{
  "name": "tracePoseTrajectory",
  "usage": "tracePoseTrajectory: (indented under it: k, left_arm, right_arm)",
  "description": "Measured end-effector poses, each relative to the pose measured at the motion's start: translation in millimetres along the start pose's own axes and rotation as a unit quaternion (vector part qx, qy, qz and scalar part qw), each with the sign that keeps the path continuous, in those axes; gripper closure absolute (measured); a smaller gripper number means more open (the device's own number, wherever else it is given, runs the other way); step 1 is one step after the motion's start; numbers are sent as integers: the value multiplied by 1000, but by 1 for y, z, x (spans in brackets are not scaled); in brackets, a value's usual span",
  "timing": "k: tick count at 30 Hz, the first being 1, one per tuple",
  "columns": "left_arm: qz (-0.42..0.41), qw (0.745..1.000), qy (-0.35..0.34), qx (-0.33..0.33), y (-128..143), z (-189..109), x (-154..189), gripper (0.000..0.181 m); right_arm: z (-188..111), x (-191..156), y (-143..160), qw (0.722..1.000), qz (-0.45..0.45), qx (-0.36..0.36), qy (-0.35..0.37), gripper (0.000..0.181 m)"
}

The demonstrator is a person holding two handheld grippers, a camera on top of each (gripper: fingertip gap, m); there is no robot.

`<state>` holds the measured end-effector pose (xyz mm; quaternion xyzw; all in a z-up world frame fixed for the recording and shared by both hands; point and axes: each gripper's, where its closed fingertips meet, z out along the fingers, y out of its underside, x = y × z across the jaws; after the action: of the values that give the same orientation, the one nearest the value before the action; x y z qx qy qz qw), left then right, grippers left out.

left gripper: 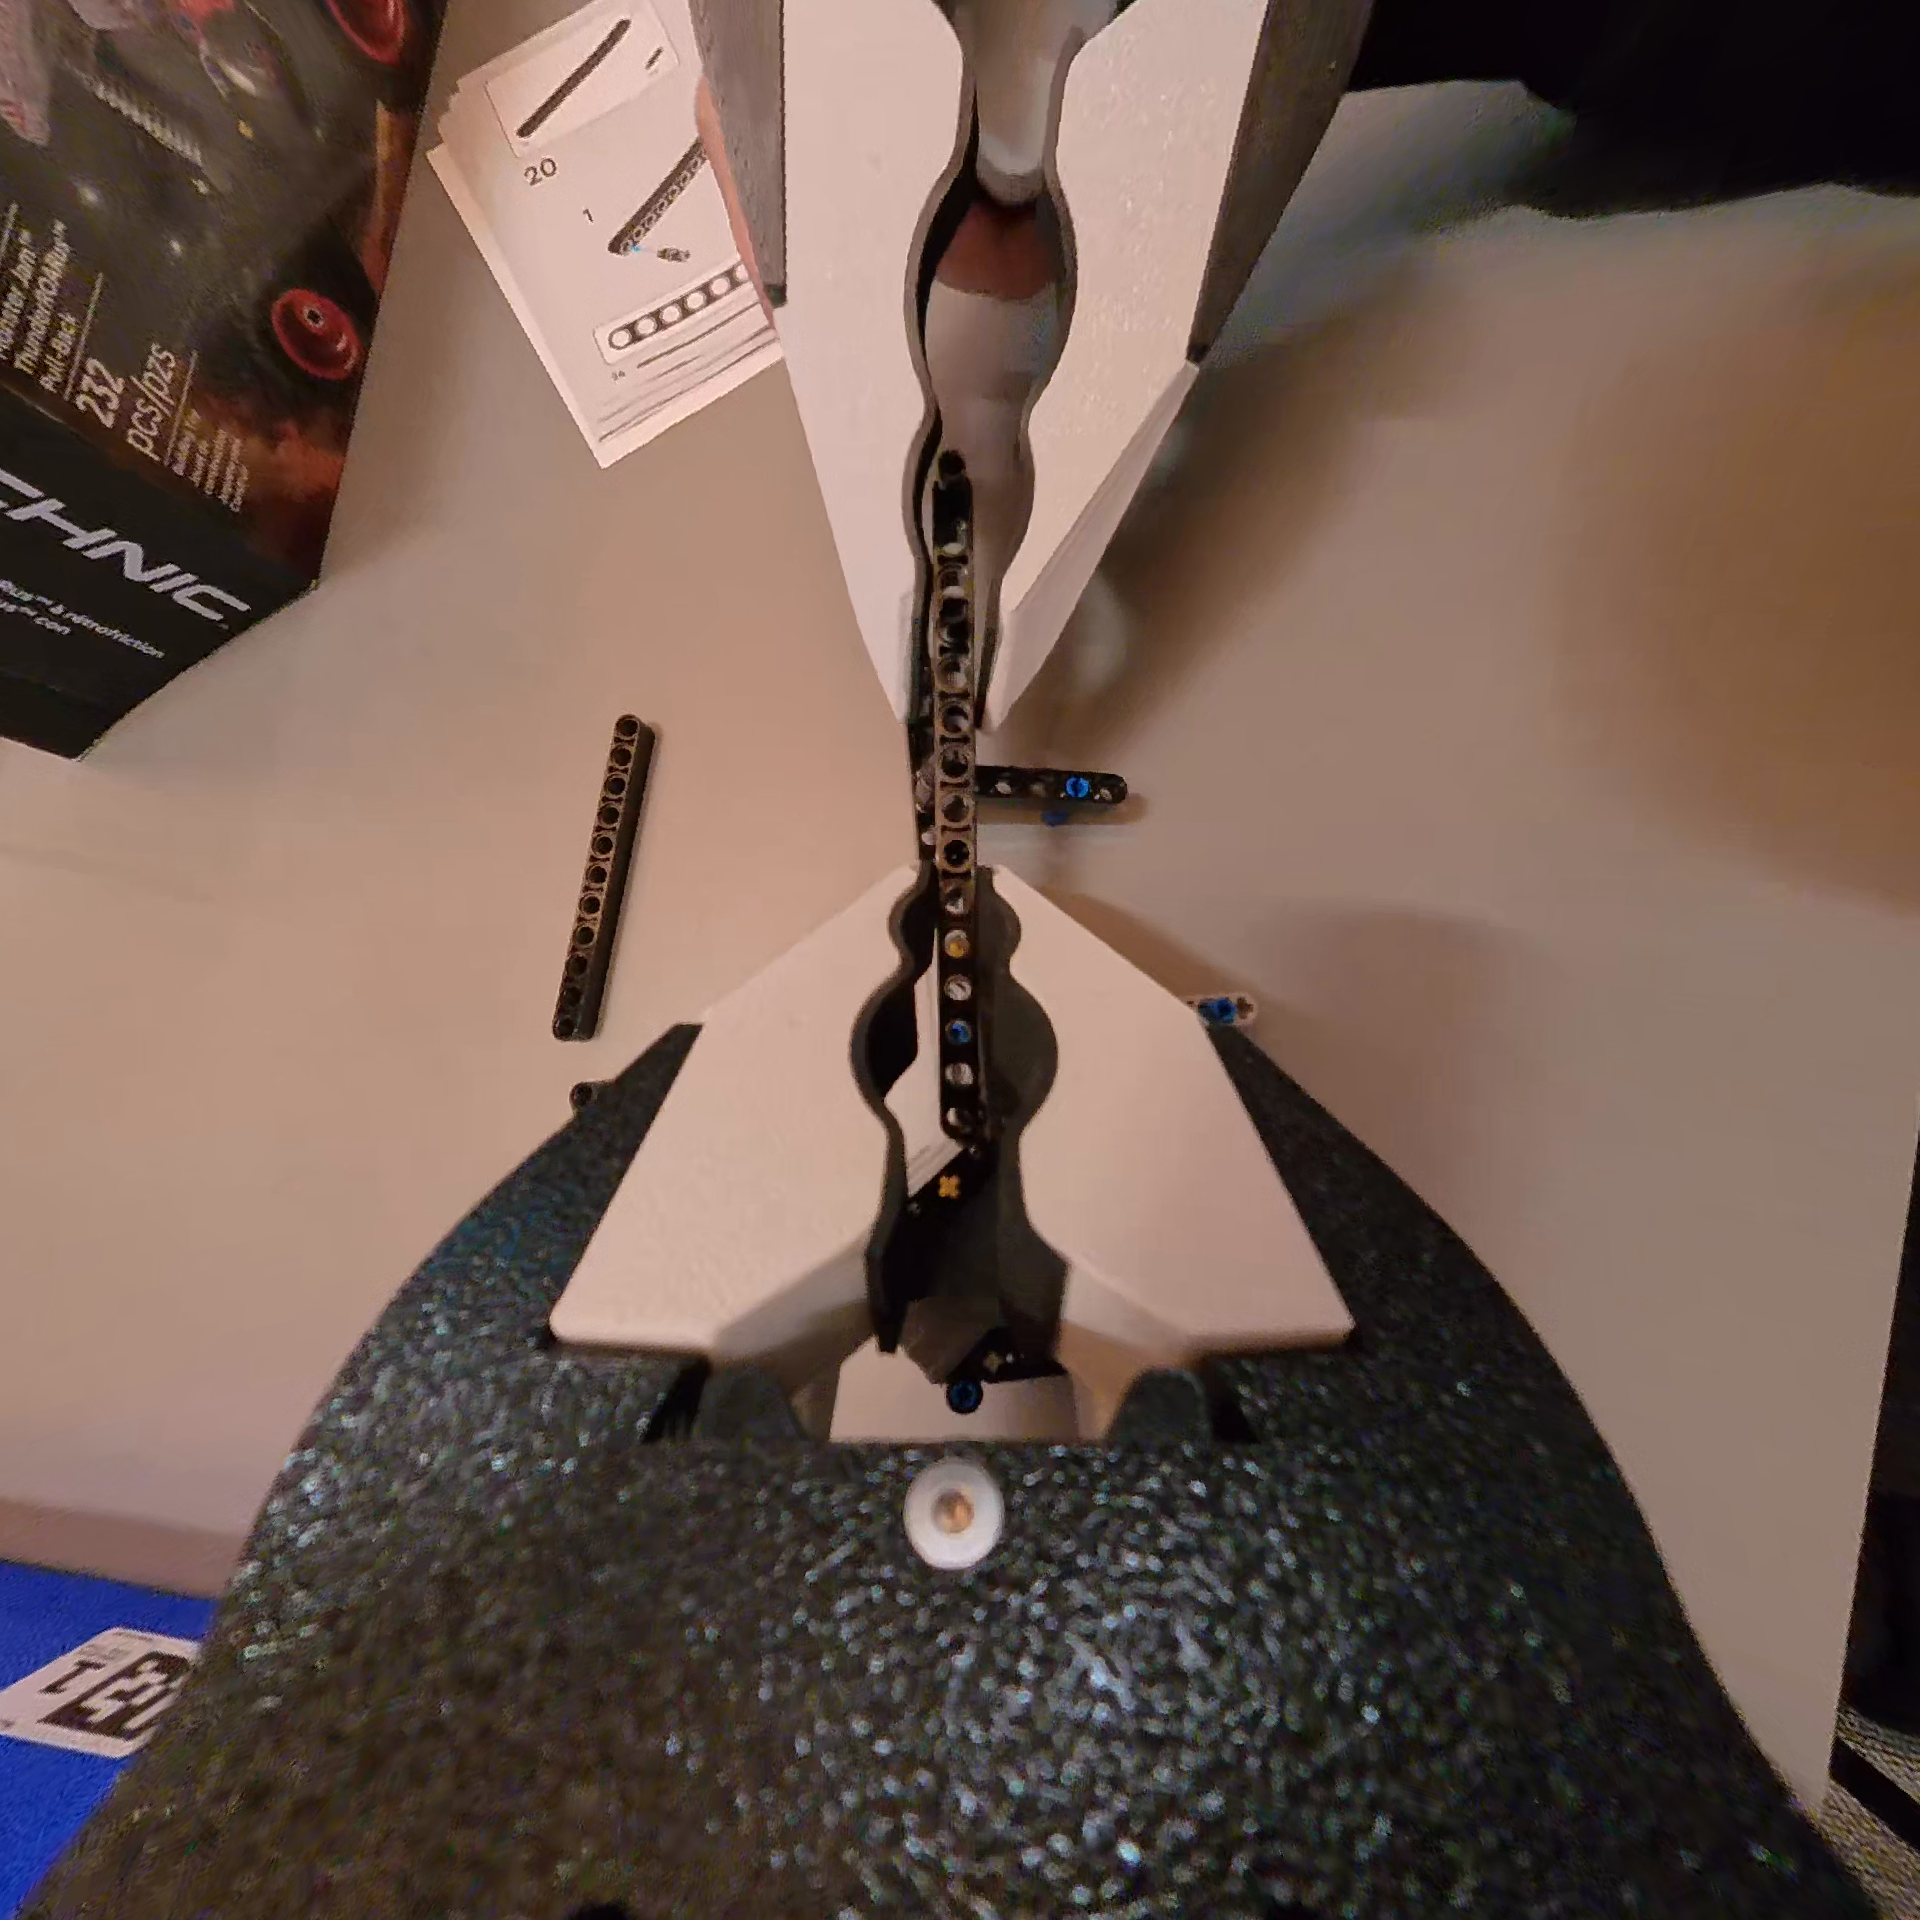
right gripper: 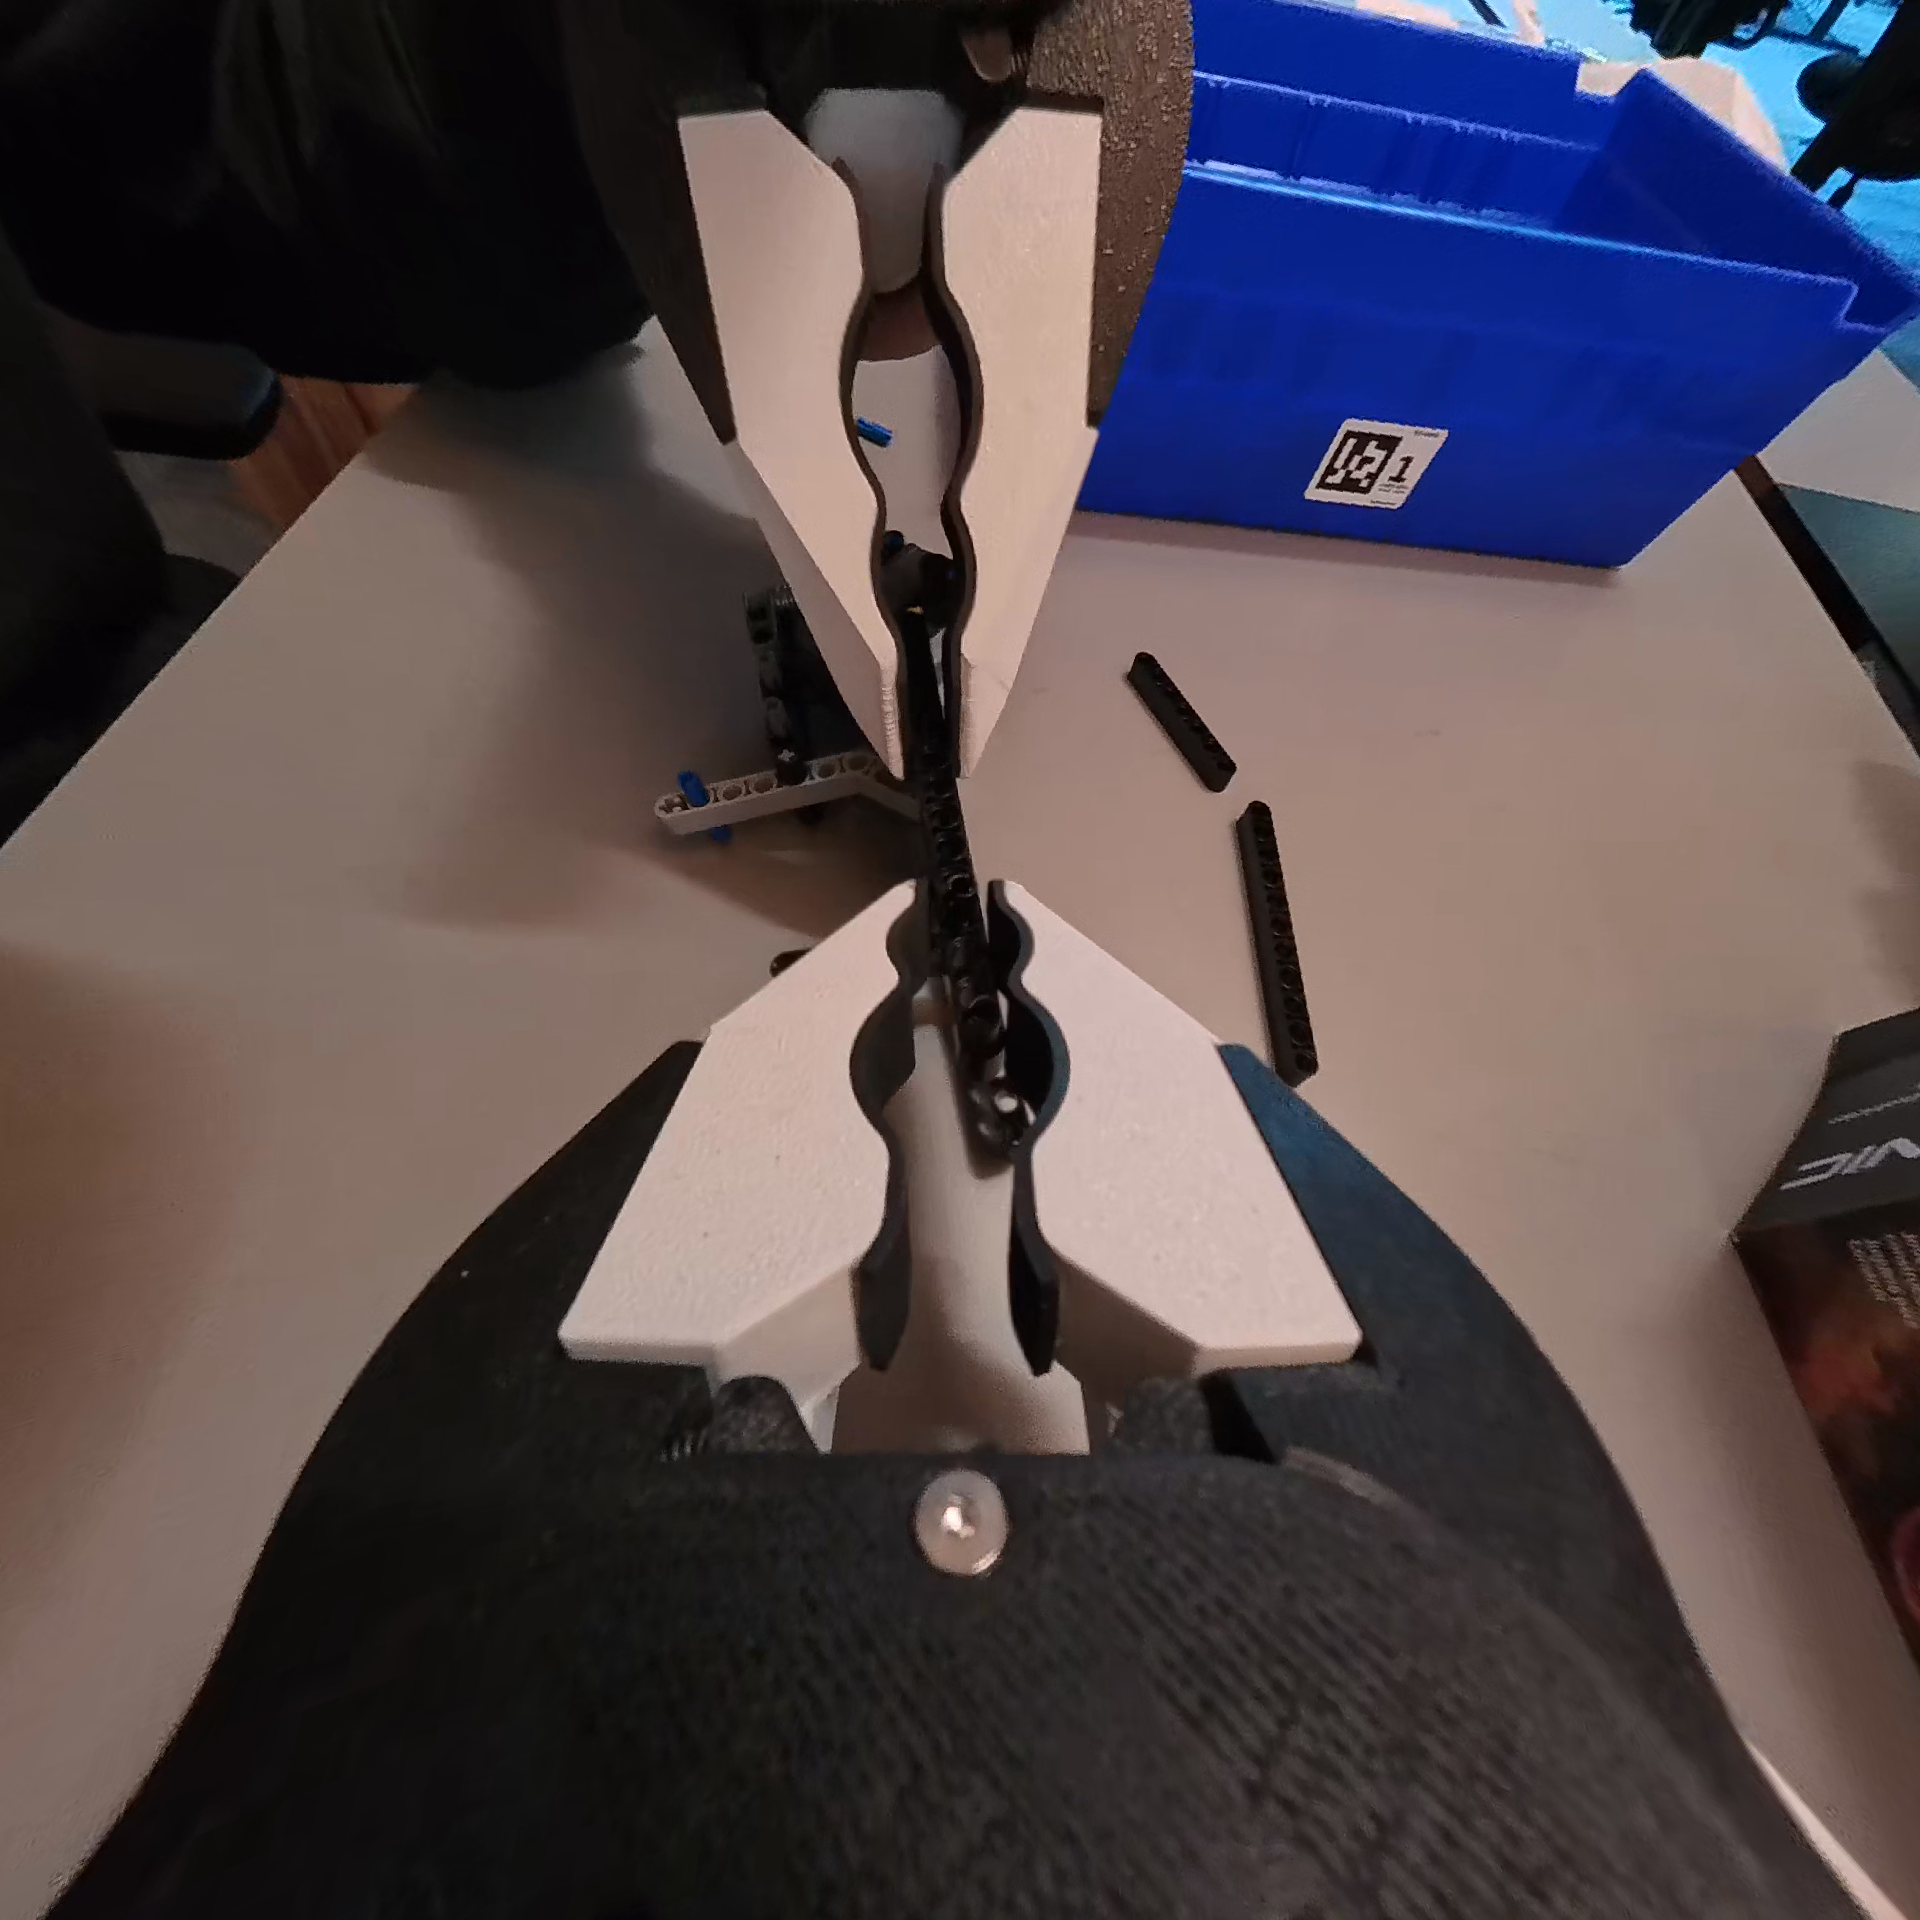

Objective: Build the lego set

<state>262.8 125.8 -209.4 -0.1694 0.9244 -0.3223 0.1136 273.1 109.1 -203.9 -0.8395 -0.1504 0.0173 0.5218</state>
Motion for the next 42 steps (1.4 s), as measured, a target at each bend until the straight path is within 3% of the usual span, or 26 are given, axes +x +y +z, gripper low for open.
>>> tracePoseTrajectory:
  k: [1,4,13,27,42]
  left_arm:
    - [-2,1000,0,-1,0,0,-1,177]
    - [-1,1000,0,-6,0,0,0,177]
    - [1,1000,-8,-22,0,0,0,176]
    - [-4,999,-28,-22,-3,1,-1,176]
    - [-35,999,-31,-21,0,0,-1,175]
  right_arm:
    - [-1,2,0,1000,-4,-3,7,171]
    - [-6,6,-6,1000,-13,5,14,162]
    - [-1,-2,5,998,-42,-32,-27,177]
    - [0,0,10,997,-15,-5,-73,176]
    - [4,8,10,994,-25,-48,-99,173]
